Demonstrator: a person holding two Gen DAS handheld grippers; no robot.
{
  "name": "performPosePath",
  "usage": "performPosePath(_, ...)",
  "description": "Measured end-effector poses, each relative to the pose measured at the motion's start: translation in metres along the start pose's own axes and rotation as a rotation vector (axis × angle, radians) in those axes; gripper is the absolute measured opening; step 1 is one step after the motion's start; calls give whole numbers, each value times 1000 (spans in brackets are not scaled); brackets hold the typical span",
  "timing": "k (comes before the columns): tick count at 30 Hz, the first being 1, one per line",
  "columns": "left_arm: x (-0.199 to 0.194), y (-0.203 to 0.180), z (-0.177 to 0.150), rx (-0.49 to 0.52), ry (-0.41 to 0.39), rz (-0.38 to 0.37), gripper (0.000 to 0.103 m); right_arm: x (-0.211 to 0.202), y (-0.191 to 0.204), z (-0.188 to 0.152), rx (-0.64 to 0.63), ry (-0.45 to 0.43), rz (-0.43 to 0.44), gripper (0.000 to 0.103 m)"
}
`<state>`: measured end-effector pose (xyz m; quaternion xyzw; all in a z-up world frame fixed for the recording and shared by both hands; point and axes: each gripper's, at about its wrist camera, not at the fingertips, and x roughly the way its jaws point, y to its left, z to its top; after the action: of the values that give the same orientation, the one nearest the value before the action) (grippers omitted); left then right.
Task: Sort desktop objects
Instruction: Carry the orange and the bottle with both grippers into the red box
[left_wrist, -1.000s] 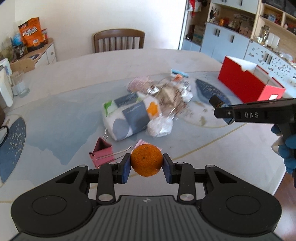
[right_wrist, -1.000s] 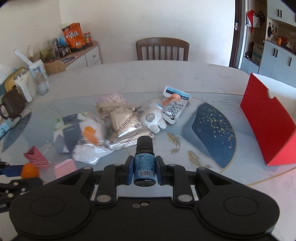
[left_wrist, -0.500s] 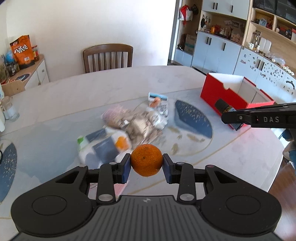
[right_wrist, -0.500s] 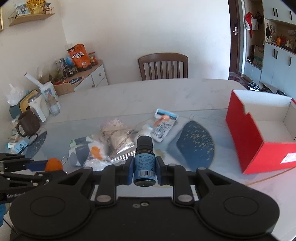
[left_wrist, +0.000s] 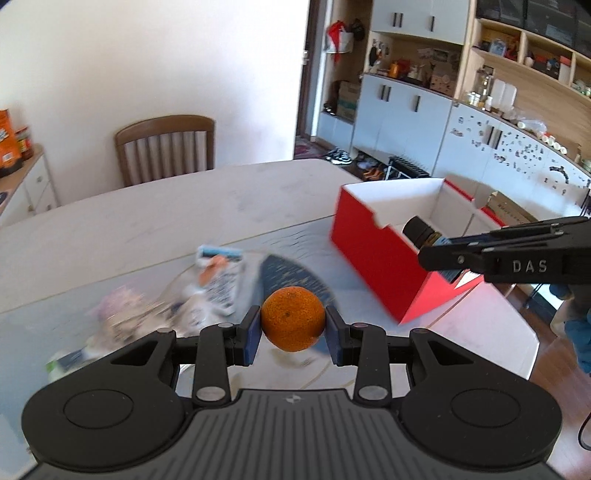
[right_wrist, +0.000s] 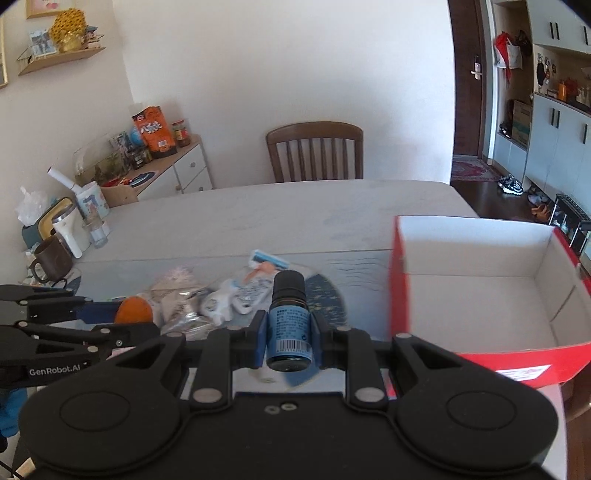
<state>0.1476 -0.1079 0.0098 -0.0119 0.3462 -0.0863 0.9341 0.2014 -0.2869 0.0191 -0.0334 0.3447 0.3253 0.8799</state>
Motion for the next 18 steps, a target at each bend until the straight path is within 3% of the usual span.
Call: performPosePath(18, 97, -122, 65, 179, 40, -102, 35, -4, -132, 14, 40, 13, -85, 23)
